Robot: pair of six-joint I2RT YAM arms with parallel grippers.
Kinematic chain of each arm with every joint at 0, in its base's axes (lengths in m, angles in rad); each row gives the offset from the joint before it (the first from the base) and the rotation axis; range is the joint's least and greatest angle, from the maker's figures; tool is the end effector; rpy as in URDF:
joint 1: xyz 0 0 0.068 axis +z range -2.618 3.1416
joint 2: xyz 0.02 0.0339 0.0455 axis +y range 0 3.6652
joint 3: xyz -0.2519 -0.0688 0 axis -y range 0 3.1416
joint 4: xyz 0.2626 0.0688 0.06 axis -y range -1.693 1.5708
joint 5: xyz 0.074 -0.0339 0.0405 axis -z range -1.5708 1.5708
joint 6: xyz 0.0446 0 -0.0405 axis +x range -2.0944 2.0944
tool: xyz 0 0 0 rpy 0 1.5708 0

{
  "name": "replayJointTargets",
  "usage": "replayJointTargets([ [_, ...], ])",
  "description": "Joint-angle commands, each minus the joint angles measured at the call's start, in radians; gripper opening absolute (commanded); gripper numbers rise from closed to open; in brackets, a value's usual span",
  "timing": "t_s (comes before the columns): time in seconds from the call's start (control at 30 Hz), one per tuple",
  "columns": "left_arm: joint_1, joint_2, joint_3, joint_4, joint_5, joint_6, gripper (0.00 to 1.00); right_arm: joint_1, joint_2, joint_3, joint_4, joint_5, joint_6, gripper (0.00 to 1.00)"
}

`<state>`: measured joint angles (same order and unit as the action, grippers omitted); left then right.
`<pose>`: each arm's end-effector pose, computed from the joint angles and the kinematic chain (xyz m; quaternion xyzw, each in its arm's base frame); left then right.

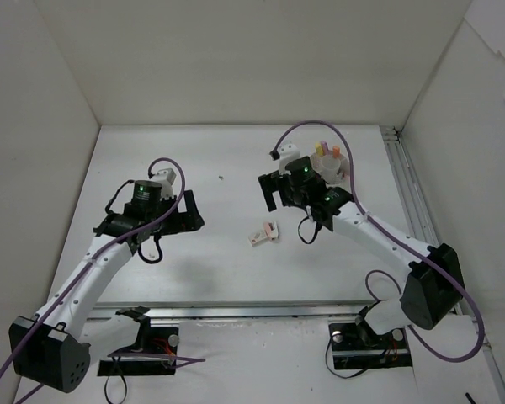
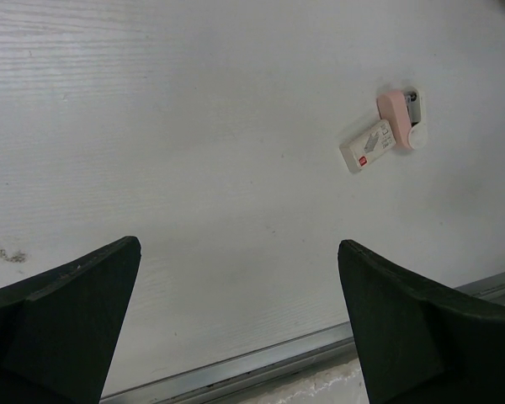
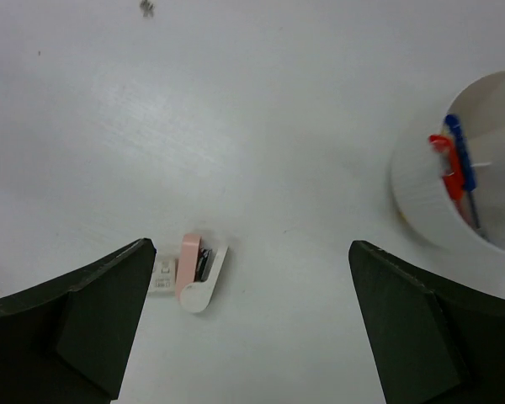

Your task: Sort the stationery into containers

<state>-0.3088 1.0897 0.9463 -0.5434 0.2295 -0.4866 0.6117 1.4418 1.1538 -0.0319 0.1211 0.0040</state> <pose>0.2472 -0.0895 0.2842 -0.0309 0.8988 -0.2600 0.3517 0.3049 0.2073 0.3091 -0.2083 0.7827 0.1303 0.5718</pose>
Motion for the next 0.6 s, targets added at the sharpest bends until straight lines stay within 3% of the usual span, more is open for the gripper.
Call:
replayJointTargets([
  [0.0,-0.015,-0.04,-0.036,0.071,0.021,-0.024,1.0,0.049,-0.015,-0.074,0.026,-0.034,0.09,0.98],
  [0.17,-0.045,-0.073,-0.095,0.085,0.011,-0.056,1.0,0.097,0.086,-0.108,0.026,0.063,0.143,0.98],
  [0.43,-0.104,-0.083,-0.089,0.046,-0.076,-0.089,1.0,0.114,0.241,-0.068,0.007,-0.02,0.209,0.97],
  [0.57,-0.124,-0.085,-0.084,0.042,-0.096,-0.095,1.0,0.115,0.288,-0.072,0.004,0.03,0.235,0.96],
])
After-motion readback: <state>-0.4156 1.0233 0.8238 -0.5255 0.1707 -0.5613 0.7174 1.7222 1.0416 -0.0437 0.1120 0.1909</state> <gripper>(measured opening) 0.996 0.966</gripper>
